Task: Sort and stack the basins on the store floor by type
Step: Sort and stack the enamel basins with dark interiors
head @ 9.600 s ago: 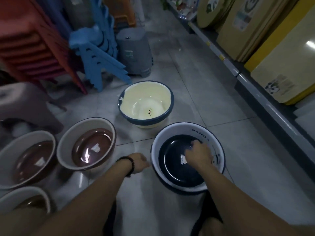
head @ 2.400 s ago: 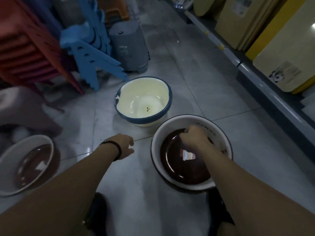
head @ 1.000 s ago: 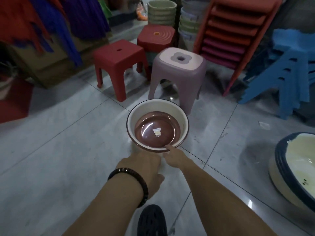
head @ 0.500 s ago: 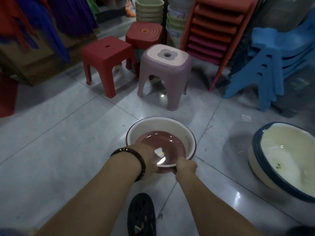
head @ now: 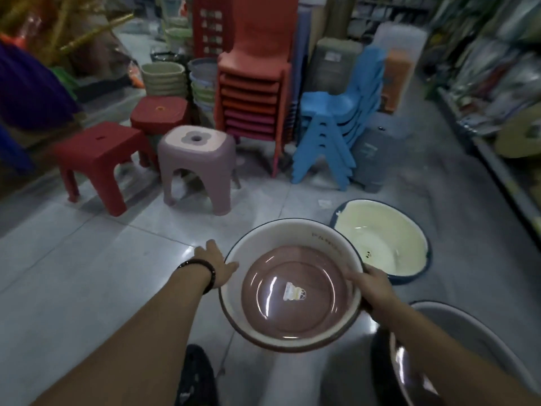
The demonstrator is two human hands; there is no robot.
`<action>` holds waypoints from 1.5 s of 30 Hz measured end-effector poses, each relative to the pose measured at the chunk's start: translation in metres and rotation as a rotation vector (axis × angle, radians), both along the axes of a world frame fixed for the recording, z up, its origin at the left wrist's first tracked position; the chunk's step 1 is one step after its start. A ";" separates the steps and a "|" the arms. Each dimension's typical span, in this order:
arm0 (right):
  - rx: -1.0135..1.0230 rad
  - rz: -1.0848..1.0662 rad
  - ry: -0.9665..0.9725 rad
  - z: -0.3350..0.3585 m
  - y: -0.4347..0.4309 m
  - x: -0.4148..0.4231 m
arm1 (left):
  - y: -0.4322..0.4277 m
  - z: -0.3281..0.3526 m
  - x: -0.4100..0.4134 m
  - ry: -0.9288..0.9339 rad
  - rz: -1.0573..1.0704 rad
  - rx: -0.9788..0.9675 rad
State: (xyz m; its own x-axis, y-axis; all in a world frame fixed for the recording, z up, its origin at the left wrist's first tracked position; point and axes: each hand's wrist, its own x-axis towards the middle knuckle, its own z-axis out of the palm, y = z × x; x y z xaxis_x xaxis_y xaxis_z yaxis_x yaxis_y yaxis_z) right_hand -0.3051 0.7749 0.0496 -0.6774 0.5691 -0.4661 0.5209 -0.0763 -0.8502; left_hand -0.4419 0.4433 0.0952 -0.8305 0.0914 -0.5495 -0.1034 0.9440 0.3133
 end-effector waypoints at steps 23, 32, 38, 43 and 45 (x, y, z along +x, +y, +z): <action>0.120 -0.589 -0.102 -0.011 0.226 0.343 | 0.349 -0.022 0.202 -0.245 -0.210 0.386; 0.141 -0.509 -0.344 -0.074 0.237 0.356 | 0.408 -0.084 0.224 -0.038 -0.147 0.138; 0.143 -0.476 -0.468 -0.095 0.244 0.346 | 0.412 -0.105 0.215 -0.010 -0.237 0.003; 0.148 -0.563 -0.526 -0.092 0.236 0.333 | 0.410 -0.122 0.216 -0.017 -0.224 -0.044; 0.149 -0.626 -0.588 -0.092 0.233 0.326 | 0.410 -0.130 0.220 -0.005 -0.204 -0.047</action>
